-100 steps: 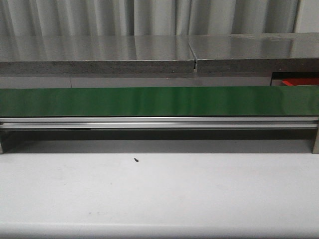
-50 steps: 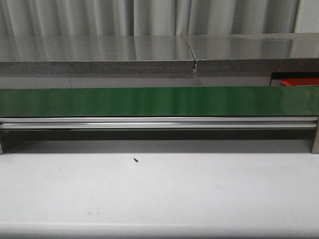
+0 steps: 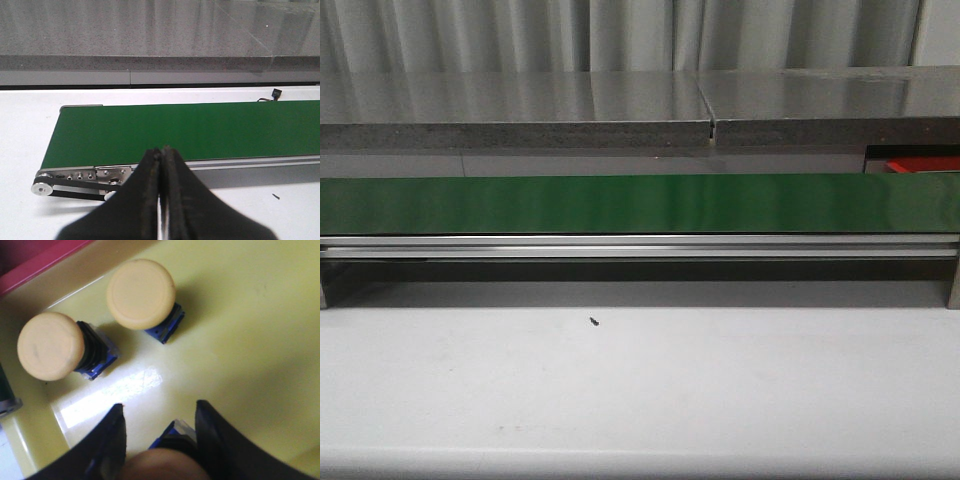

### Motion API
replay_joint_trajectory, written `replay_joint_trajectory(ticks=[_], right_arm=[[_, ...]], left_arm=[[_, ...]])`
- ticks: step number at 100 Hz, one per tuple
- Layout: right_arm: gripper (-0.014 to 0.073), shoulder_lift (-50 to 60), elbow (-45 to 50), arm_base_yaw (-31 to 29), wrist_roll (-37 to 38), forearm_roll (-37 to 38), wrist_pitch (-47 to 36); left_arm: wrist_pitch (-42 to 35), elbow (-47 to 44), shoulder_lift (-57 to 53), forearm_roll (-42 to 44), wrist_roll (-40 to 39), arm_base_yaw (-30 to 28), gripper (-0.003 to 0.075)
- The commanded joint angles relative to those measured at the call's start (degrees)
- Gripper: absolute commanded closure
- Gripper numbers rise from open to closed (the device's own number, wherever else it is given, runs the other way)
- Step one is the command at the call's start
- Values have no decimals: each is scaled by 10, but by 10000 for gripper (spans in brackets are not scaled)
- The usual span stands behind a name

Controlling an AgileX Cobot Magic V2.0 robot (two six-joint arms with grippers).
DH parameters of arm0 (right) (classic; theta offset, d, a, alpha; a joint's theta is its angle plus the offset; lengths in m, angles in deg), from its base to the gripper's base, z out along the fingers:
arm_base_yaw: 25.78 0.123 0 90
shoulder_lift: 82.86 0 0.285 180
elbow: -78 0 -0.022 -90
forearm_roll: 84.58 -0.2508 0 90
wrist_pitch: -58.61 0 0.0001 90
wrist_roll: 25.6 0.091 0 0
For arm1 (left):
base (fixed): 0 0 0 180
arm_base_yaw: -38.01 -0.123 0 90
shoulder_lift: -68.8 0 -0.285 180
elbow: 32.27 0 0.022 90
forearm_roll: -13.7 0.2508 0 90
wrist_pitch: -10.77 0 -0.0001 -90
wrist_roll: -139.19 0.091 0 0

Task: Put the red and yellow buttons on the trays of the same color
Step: 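Place the yellow button in the yellow tray and release it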

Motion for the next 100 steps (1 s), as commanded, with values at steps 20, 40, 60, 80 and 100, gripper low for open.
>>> replay_joint_trajectory(ticks=[20,40,60,80,100], right_arm=[[396,-33,-13,-4,0,-13,-59],[396,-51,-13,-4,0,-22,-67],[264,-52,-13,-4,0,-23,-62],[104,-52,-14,-4,0,-34,-60],[98,-32,-16,-4,0,-43,-53]], left_arm=[[-39,15,1,-13,-2,4,739],[-39,15,1,-13,-2,4,739],[-39,15,1,-13,-2,4,739],[-39,15,1,-13,-2,4,739],[-39,15,1,-13,-2,4,739]])
